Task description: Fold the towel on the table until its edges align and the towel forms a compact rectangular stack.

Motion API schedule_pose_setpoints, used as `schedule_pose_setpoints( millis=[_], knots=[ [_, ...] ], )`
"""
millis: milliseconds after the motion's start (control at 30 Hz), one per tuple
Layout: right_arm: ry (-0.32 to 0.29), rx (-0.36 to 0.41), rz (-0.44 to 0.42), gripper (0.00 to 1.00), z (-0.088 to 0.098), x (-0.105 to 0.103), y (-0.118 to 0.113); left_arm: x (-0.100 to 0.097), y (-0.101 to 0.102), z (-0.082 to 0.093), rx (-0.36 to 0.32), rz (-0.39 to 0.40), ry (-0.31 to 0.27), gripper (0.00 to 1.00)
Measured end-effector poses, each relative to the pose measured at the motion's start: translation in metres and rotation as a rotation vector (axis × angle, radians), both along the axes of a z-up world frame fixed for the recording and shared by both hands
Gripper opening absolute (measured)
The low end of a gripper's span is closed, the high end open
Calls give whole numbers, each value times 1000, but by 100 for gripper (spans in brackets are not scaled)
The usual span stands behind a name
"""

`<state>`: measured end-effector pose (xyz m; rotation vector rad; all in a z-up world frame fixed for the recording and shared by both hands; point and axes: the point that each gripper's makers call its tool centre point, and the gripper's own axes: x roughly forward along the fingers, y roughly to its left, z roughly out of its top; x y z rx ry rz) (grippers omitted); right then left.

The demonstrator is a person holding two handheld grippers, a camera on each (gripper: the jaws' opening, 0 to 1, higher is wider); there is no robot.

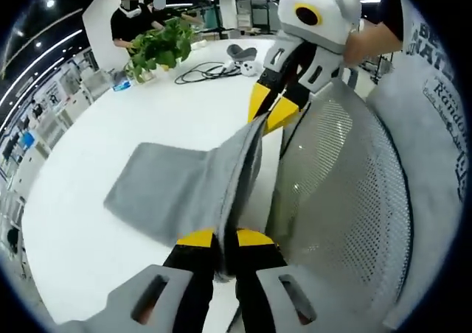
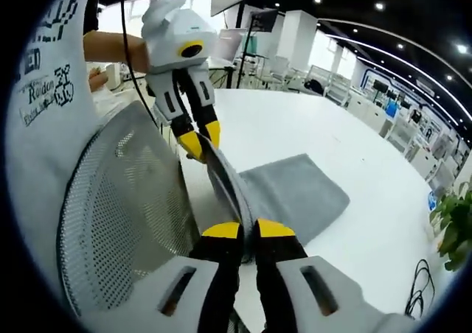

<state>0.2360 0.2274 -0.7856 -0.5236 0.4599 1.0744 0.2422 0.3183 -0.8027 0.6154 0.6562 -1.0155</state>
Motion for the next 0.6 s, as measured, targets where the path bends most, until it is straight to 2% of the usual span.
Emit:
schedule_pose_setpoints(
  millis=[367,600],
  knots=[
    [-40,63,-36,3,29,49,1,51,3,27,-32,82,-145,9],
    [-19,111,-62,4,41,73,-1,78,2,41,-54,105,-197,9]
  ],
)
